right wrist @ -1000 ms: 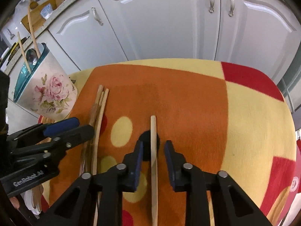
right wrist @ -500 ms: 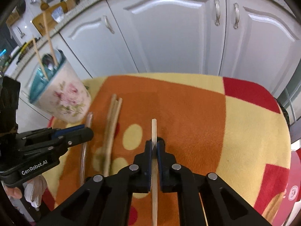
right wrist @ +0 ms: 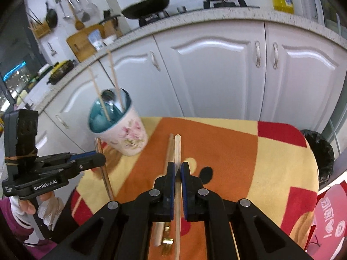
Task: Organize utensils
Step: 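Lift the fork and chopstick upright and carry them over the holder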
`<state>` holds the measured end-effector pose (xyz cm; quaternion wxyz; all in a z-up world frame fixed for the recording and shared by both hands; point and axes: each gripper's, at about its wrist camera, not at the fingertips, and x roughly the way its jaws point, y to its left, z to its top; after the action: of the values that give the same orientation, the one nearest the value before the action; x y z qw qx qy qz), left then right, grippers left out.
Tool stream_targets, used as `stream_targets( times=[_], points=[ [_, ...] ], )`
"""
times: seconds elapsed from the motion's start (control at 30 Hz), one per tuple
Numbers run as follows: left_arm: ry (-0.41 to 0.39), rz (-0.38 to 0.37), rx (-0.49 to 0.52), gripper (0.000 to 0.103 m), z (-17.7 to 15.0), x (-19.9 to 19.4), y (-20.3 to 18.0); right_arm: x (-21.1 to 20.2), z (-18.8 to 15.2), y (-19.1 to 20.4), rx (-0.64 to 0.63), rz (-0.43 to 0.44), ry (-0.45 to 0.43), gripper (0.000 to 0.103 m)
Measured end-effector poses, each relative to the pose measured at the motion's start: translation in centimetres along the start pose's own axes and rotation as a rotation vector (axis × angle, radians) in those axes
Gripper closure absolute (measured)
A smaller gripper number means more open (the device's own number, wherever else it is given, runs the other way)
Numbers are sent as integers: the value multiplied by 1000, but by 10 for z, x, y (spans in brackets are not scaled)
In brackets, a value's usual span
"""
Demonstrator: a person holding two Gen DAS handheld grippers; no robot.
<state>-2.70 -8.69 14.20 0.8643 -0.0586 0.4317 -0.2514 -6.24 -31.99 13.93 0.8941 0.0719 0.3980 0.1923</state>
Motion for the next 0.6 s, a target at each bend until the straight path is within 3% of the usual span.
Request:
stream_targets(
  times=[0.3, 0.6],
  points=[
    [-59, -12, 25, 95, -5, -46, 2, -24, 2, 22, -35, 7, -38, 98],
    [-118, -12, 22, 95, 11, -87, 11, -40, 24, 41, -73, 36, -102, 98]
  ],
)
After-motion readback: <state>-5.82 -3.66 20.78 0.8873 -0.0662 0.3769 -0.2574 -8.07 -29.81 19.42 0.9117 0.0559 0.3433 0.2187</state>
